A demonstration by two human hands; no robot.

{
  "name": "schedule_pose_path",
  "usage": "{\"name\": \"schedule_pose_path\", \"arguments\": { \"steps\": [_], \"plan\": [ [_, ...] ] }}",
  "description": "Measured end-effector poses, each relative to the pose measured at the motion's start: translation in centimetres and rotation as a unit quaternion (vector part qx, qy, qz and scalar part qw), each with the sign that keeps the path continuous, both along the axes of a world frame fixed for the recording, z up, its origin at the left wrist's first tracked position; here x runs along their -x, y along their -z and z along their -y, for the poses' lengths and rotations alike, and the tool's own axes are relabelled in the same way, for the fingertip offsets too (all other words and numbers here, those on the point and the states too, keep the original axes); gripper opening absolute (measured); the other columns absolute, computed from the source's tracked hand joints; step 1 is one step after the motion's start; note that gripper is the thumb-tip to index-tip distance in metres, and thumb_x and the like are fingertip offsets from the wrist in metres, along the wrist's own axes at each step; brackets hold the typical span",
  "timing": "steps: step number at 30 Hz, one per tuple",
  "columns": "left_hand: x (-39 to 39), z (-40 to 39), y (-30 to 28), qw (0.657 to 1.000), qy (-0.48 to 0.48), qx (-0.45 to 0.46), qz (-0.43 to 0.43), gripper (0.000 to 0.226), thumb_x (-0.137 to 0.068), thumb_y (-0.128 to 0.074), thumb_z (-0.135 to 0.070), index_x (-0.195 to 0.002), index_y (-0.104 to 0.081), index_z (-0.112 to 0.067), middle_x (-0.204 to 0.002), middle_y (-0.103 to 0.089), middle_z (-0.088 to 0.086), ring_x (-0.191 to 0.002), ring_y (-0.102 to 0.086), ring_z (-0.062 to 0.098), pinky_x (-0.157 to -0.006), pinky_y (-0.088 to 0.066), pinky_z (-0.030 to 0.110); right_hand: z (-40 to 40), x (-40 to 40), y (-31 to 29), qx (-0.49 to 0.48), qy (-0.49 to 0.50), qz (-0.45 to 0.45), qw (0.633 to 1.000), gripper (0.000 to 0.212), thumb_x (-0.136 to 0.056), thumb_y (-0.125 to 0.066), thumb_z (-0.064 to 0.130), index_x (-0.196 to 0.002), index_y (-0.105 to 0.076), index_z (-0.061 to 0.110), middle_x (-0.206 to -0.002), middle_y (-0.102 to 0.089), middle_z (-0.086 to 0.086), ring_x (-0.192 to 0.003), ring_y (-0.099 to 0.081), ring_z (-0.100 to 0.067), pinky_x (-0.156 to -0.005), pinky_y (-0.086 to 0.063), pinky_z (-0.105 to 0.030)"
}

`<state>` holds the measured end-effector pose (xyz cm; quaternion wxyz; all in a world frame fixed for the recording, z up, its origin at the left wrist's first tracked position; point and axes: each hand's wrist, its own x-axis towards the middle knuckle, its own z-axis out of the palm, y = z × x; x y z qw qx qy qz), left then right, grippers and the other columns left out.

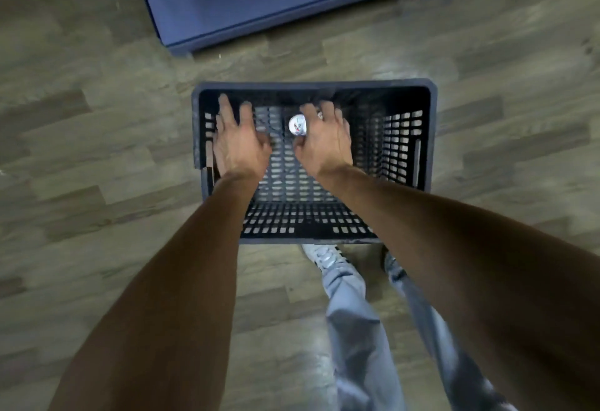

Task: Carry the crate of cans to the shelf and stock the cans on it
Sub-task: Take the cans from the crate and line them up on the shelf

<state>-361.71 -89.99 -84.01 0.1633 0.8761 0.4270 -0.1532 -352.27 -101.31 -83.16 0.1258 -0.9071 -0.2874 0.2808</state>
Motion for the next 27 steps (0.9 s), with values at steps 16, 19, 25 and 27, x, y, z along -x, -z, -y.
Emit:
{"name": "schedule_pose_path", "arguments": {
  "steps": [16, 19, 25, 27],
  "plan": [
    [2.5, 0.3, 20.2, 0.985, -0.053, 0.052, -0.157, 0.064, -0.088, -0.061, -0.027, -0.143, -0.032, -0.018, -0.144, -0.036, 0.025, -0.128, -0.043, 0.045, -0.101, -0.042, 0.053, -0.2, 3.1, 16.0, 0.069, 0.021, -0.018, 0.997, 0.062, -0.082, -0.063, 0.019, -0.140, -0.041, 0.021, -0.141, -0.040, -0.014, -0.132, -0.039, -0.032, -0.107, -0.034, -0.041],
    [3.1, 1.1, 21.7, 0.976, -0.058, 0.089, -0.192, 0.068, -0.086, -0.067, -0.037, -0.142, -0.033, -0.021, -0.143, -0.038, 0.023, -0.126, -0.046, 0.043, -0.101, -0.042, 0.050, 1.3, 3.7, 17.1, 0.081, 0.037, -0.027, 0.996, 0.062, -0.084, -0.065, 0.022, -0.141, -0.041, 0.020, -0.143, -0.039, -0.015, -0.133, -0.038, -0.032, -0.109, -0.035, -0.042],
    [4.4, 2.0, 22.5, 0.984, -0.106, 0.065, -0.125, 0.051, -0.088, -0.063, -0.018, -0.134, -0.041, -0.015, -0.136, -0.045, 0.026, -0.112, -0.055, 0.045, -0.095, -0.046, 0.045, 4.2, 7.4, 17.2, 0.073, 0.056, -0.070, 0.993, 0.061, -0.083, -0.066, 0.019, -0.139, -0.041, 0.018, -0.136, -0.043, -0.017, -0.125, -0.043, -0.033, -0.103, -0.040, -0.044],
    [4.7, 2.6, 22.2, 0.991, -0.079, 0.037, -0.099, 0.040, -0.090, -0.053, -0.009, -0.129, -0.046, -0.009, -0.127, -0.051, 0.028, -0.110, -0.056, 0.045, -0.093, -0.046, 0.049, 5.0, 7.6, 17.0, 0.072, 0.057, -0.080, 0.993, 0.056, -0.085, -0.064, 0.019, -0.136, -0.042, 0.017, -0.129, -0.044, -0.016, -0.121, -0.044, -0.033, -0.101, -0.040, -0.043]
  ]
}}
